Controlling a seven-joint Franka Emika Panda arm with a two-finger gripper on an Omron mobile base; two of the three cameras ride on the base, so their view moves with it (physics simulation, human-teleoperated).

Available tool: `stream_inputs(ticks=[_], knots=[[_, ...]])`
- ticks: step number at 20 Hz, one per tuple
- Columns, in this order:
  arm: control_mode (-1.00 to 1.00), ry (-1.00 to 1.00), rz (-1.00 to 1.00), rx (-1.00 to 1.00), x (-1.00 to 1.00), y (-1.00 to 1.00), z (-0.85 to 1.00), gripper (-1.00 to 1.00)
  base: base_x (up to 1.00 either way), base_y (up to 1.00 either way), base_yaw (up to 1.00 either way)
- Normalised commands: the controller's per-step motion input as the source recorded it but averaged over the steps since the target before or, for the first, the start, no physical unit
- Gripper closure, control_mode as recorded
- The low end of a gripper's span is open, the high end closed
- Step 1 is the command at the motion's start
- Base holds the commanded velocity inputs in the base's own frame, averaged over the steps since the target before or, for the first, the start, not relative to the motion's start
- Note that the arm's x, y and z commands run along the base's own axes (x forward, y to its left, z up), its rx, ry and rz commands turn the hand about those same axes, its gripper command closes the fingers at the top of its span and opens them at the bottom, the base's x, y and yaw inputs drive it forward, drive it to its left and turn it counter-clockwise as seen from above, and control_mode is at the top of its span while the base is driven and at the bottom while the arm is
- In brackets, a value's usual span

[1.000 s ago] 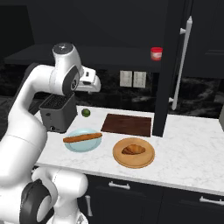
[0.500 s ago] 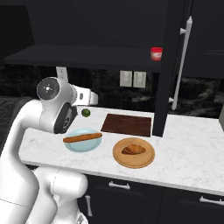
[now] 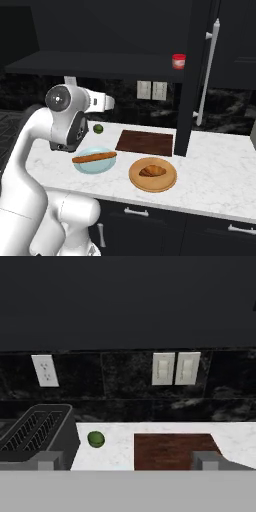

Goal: From the different types of pastries on the counter, select a croissant and place it on the cutting board. Then retrieve a jar of jam from the cabinet and place it alongside the croissant on the cutting board.

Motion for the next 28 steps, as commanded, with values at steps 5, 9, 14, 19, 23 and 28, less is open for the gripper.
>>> stream_inputs(ticks=[5,9,14,19,23,28], knots=[[-1.0,0.0,0.0,0.01,0.0,-0.3,0.98,-1.0,0.0,0.0,0.0],[-1.0,-0.07,0.0,0.03,-0.04,-0.17,0.61,-1.0,0.0,0.0,0.0],[-1.0,-0.11,0.0,0.0,0.35,-0.52,0.35,-1.0,0.0,0.0,0.0],[-1.0,-0.1,0.0,0.01,0.29,-0.49,0.29,-1.0,0.0,0.0,0.0],[-1.0,0.01,-0.08,-0.15,-0.26,0.0,-0.64,-1.0,0.0,0.0,0.0],[-1.0,0.02,-0.02,-0.01,0.45,-0.1,0.07,-1.0,0.0,0.0,0.0]])
